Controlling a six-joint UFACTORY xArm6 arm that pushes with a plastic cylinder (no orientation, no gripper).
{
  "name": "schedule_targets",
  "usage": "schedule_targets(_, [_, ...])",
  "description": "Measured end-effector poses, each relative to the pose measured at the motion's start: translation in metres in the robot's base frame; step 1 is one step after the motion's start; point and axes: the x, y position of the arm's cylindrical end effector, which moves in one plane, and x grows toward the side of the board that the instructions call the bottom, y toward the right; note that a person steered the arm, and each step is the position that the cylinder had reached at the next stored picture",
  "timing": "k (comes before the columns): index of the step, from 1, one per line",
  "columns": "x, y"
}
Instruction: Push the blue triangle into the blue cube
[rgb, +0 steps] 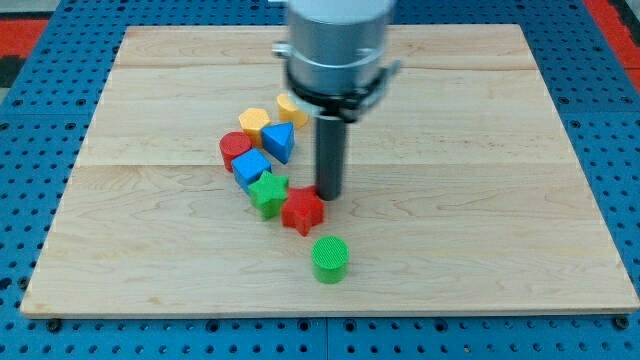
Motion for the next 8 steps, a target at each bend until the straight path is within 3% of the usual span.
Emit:
schedule_targets(1, [-0.013,-0.033])
schedule_targets(3, [0.021,-0.003])
schedule_targets(5, [-0.08,-0.003])
schedule_targets(7, [-0.152,-0.056])
schedule_targets(8, [-0.157,-0.091])
